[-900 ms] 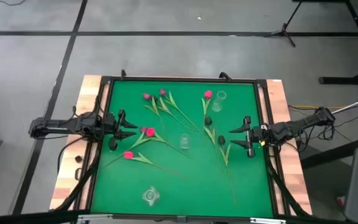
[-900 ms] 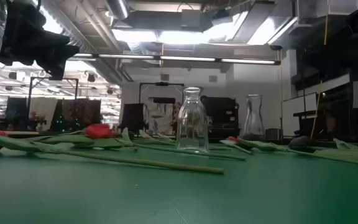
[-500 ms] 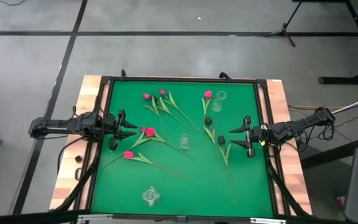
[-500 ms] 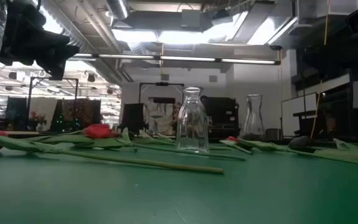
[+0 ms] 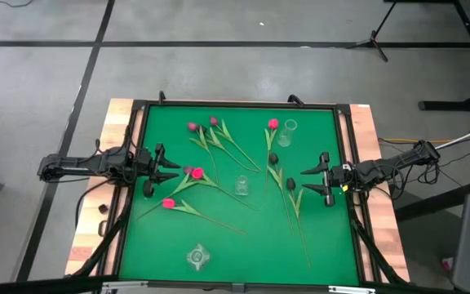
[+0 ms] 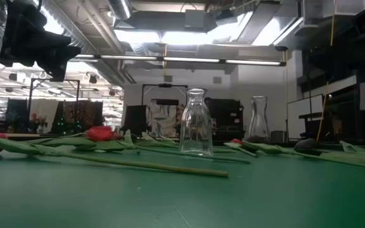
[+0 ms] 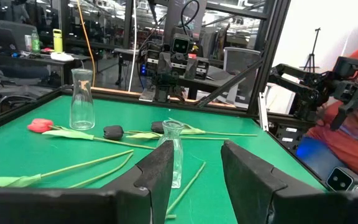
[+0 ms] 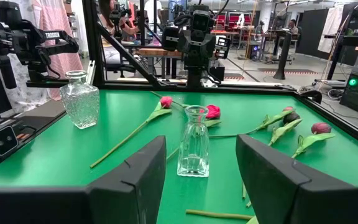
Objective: Sort flowers into vase by color
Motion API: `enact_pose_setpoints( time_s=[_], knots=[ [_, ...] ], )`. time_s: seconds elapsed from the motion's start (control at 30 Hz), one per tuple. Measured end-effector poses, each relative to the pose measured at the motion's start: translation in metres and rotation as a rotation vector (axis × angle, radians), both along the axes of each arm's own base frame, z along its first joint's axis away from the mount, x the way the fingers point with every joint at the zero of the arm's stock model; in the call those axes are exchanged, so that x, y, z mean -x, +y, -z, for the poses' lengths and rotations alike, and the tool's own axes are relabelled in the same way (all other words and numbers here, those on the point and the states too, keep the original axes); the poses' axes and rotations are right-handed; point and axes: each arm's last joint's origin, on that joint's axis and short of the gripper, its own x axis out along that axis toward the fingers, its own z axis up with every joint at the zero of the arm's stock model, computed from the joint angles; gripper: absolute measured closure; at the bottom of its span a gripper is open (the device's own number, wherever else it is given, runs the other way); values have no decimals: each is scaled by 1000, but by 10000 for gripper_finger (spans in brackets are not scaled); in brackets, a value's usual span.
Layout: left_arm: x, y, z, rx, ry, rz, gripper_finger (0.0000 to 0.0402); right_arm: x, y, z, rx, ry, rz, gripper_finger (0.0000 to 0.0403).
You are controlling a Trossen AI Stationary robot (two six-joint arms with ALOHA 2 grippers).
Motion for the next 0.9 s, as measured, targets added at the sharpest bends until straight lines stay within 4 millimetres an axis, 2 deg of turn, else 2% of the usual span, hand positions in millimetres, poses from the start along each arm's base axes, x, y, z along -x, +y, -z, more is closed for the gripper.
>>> enact_pose_setpoints(
  time_s=[0.13,0.23,0.43,0.63,0.9],
  knots=[
    [0,0,0,-9,0,-10,268,0,0,0,0,0,0,210],
    [0,2,-1,-80,-10,-55,268,0,0,0,-1,0,0,210],
    [3,0,-22,-36,-228,-18,268,0,0,0,-1,-1,0,210],
    [11,0,-43,126,-462,38,268,0,0,0,-1,-1,0,210],
    [14,0,-48,125,-518,43,268,0,0,0,-1,-1,0,210]
  ],
)
